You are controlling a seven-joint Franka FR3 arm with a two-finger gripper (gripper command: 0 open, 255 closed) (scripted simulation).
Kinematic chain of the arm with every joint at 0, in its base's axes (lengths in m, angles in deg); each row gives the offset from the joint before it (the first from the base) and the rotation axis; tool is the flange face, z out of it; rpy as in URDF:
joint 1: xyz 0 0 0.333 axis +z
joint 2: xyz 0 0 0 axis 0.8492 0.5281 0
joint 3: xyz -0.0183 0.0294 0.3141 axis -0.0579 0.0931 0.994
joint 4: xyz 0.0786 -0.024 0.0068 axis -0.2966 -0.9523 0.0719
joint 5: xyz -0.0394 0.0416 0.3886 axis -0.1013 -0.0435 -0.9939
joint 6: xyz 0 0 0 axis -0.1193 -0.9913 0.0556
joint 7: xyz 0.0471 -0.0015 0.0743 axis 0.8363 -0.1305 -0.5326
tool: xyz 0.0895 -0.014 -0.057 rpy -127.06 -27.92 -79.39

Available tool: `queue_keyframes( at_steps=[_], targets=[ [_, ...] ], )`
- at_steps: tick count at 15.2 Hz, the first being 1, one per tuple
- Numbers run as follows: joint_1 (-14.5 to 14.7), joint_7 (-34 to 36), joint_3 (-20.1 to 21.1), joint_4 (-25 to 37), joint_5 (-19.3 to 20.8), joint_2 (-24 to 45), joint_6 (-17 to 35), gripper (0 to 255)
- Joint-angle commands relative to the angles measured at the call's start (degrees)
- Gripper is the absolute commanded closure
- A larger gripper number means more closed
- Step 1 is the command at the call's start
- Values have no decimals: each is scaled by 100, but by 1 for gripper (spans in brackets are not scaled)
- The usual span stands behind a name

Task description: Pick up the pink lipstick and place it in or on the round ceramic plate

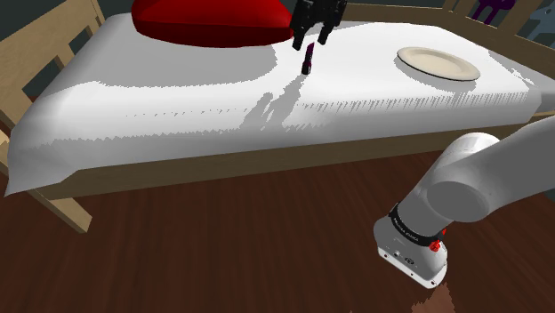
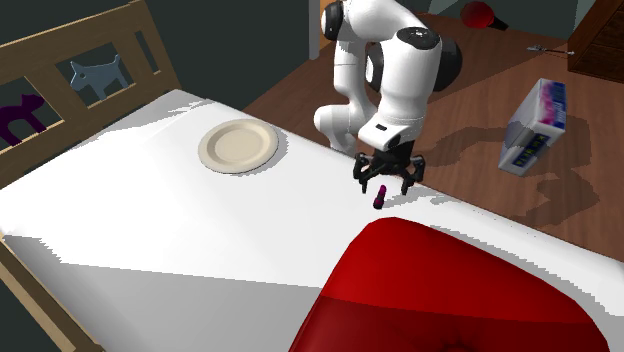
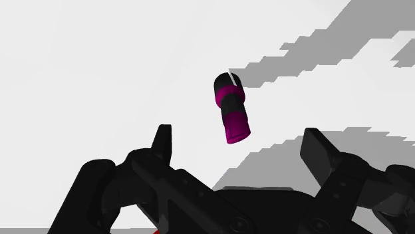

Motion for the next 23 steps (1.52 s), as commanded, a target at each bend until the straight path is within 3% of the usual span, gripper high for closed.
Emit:
queue_keyframes(
  at_steps=[1,10,23],
  targets=[
    [0,0,0,0,0,0,0,255],
    [0,0,0,-1,0,0,1,255],
    [-11,7,-7,1253,18,275,-979,255]
  ],
)
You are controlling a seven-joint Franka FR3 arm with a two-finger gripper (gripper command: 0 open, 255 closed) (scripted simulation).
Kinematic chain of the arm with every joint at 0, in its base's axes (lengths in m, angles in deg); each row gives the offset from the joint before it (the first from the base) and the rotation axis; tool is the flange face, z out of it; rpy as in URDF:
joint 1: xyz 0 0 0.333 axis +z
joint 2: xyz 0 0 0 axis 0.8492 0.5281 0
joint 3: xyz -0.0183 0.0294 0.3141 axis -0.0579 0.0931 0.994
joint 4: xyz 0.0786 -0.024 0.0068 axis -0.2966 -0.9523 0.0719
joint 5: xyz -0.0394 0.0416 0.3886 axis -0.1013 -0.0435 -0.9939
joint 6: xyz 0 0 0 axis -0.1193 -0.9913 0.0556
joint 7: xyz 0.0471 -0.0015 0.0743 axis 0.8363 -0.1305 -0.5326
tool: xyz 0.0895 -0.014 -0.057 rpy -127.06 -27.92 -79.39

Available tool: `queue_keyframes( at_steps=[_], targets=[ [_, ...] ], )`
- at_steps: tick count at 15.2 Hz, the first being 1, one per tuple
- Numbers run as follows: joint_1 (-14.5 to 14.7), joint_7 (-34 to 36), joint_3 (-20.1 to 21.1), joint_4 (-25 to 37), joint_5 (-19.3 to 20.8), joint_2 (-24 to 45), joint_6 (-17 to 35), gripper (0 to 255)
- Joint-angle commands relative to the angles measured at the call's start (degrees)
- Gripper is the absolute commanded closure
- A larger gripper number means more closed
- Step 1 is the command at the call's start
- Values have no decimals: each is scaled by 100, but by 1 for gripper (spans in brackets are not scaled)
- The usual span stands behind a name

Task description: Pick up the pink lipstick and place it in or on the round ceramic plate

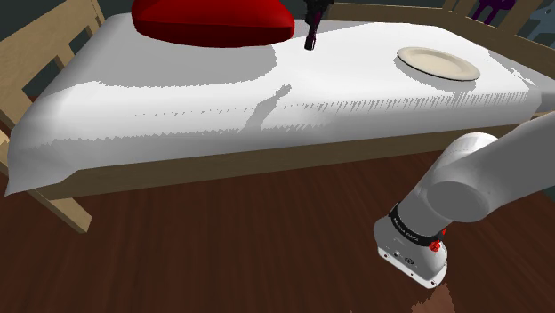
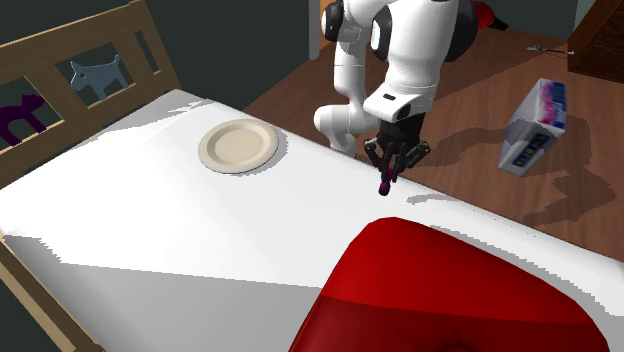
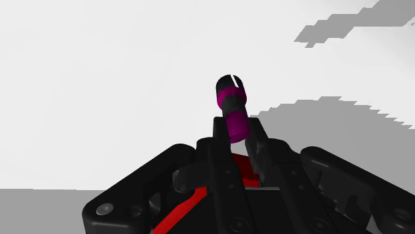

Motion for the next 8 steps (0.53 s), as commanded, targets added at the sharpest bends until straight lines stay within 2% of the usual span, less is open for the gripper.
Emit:
queue_keyframes(
  at_steps=[1,4,8],
  targets=[
    [-2,1,-1,196,3,53,-146,255],
    [-4,3,-1,464,7,130,-337,255],
    [-134,-492,-385,174,82,-287,-468,255]
  ],
)
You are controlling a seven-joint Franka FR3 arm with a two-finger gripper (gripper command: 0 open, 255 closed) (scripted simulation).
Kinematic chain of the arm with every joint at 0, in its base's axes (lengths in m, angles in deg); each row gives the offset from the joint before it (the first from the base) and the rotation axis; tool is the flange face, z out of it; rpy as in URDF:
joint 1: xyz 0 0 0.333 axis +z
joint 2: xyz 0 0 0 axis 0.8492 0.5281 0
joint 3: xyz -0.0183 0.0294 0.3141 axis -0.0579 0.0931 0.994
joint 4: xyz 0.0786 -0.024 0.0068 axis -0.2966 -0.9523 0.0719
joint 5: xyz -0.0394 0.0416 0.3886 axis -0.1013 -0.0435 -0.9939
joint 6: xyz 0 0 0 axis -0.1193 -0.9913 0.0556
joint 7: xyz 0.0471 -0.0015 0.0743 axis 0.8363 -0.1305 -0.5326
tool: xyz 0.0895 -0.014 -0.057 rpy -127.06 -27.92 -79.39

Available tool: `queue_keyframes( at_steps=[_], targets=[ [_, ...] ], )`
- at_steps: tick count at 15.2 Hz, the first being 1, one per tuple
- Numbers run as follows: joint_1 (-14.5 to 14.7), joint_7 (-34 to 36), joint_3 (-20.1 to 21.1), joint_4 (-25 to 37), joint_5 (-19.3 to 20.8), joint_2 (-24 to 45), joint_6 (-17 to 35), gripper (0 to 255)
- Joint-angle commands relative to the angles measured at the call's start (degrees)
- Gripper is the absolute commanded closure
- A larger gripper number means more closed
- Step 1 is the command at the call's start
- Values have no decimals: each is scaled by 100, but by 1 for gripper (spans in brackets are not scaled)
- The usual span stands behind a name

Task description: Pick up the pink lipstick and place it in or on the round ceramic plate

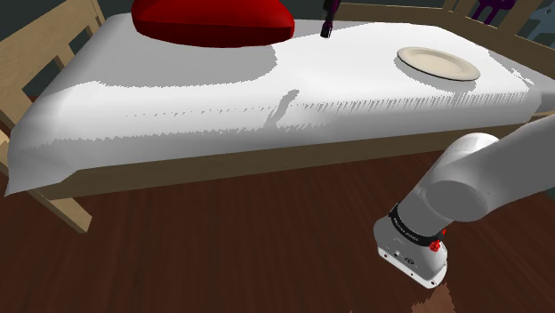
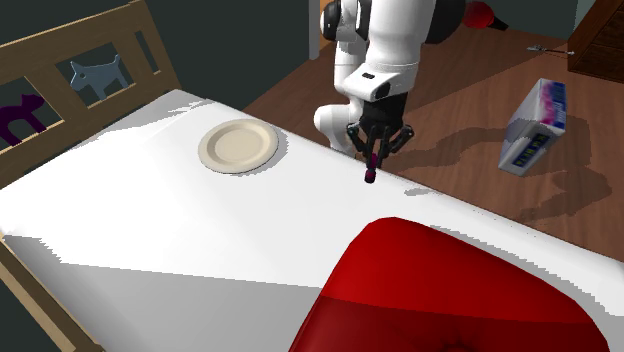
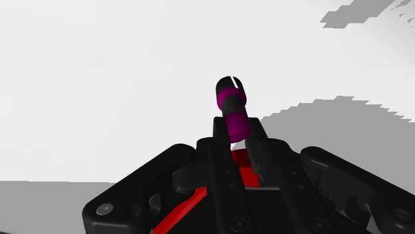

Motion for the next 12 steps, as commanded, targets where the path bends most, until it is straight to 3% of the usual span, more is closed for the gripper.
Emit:
queue_keyframes(
  at_steps=[1,12],
  targets=[
    [-60,-236,-180,-183,45,-230,-50,255],
    [-414,-1645,-1327,-364,495,-872,-479,255]
  ],
)
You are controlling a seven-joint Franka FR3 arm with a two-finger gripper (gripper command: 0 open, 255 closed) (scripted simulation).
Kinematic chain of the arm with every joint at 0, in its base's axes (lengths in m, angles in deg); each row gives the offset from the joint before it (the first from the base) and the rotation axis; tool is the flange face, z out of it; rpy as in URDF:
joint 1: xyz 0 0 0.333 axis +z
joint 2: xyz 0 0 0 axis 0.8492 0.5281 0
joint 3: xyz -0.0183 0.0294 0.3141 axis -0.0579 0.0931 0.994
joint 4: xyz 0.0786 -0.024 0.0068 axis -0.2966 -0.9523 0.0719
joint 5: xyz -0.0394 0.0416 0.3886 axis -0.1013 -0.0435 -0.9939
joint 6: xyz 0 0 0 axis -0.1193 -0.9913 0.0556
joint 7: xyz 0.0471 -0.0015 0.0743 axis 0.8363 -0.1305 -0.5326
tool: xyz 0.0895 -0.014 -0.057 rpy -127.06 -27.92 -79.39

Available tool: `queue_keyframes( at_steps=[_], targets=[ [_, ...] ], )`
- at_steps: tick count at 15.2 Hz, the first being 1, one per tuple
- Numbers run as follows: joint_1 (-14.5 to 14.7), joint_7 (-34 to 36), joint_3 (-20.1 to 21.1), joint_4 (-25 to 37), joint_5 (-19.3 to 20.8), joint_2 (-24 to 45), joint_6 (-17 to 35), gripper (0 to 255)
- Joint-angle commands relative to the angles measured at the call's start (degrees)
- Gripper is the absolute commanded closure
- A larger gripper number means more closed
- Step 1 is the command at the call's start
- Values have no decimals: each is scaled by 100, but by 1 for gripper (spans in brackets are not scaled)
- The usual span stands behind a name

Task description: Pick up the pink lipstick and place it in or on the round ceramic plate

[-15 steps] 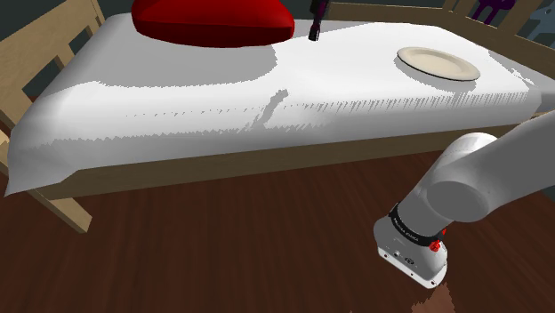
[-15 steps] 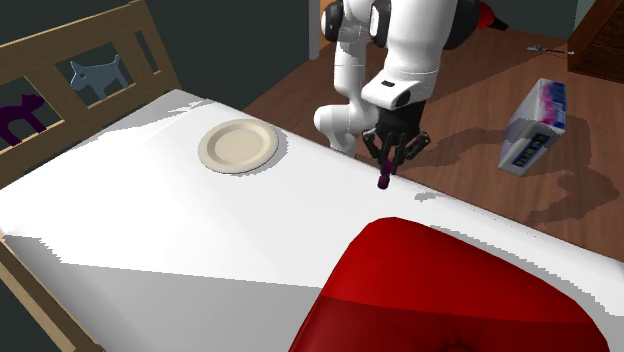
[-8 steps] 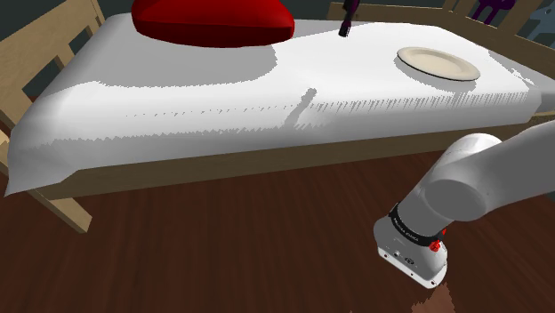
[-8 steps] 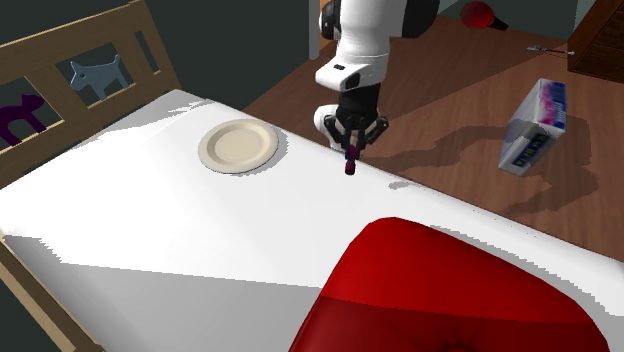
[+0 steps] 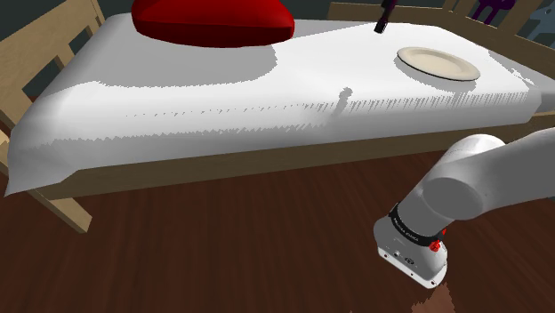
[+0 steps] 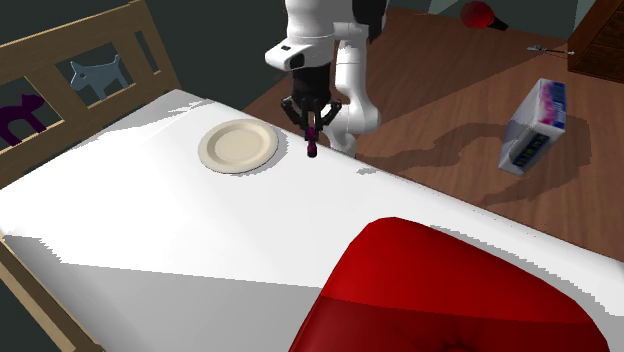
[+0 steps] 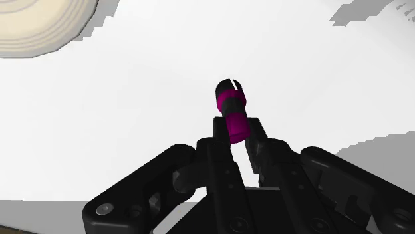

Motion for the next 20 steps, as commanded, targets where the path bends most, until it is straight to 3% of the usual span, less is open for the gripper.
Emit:
queue_keyframes(
  at_steps=[1,10,19,20],
  targets=[
    [-61,-268,-213,-16,96,-92,-63,255],
    [-244,-1520,-1286,466,503,-36,-377,255],
    [-189,-2890,-2593,1460,692,532,-634,255],
    [-207,-2876,-2582,1337,715,480,-560,255]
  ],
)
